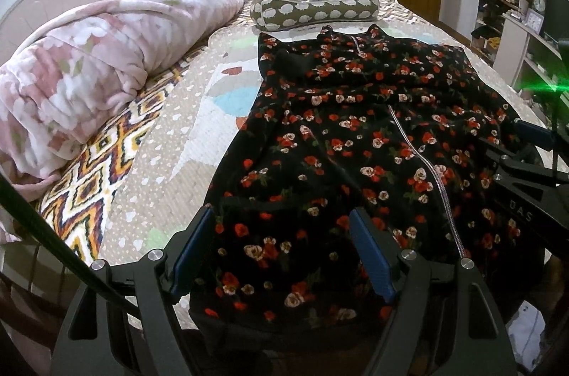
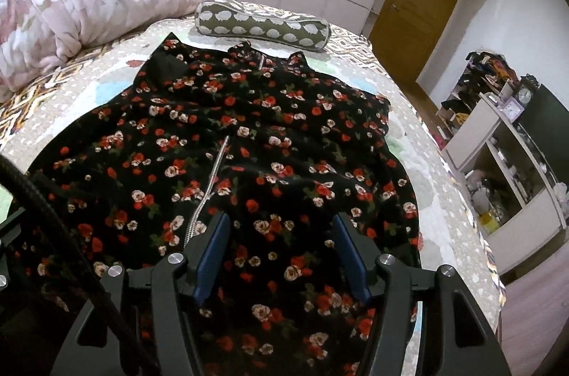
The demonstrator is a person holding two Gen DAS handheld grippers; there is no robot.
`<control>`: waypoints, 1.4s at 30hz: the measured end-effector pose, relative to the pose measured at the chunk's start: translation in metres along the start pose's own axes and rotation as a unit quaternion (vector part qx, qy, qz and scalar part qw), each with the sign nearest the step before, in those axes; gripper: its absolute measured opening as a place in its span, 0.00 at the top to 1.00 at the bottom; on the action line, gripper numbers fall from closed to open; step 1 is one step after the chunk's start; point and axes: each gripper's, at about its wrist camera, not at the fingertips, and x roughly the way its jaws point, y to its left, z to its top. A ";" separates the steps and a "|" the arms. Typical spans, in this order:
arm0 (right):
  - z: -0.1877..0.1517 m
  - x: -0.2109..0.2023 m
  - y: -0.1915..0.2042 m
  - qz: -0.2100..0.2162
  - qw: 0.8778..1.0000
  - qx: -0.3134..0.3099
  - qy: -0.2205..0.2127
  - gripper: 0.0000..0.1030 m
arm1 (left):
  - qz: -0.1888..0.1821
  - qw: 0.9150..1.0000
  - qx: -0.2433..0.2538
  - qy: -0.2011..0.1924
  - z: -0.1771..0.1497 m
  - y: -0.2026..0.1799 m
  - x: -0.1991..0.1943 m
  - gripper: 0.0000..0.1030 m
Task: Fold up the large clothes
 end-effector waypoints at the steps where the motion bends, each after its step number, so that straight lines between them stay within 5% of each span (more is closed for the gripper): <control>1: 0.000 0.001 0.000 -0.002 1.000 0.000 0.002 0.38 | -0.001 1.000 0.000 0.002 0.000 0.000 0.001 0.26; 18: -0.002 -0.001 -0.005 -0.061 0.998 0.005 -0.003 0.30 | -0.012 1.000 -0.006 0.017 -0.003 0.002 0.007 0.26; 42: -0.002 -0.004 -0.015 -0.061 0.998 0.023 -0.010 0.29 | -0.015 1.000 0.006 0.025 -0.006 -0.007 0.011 0.26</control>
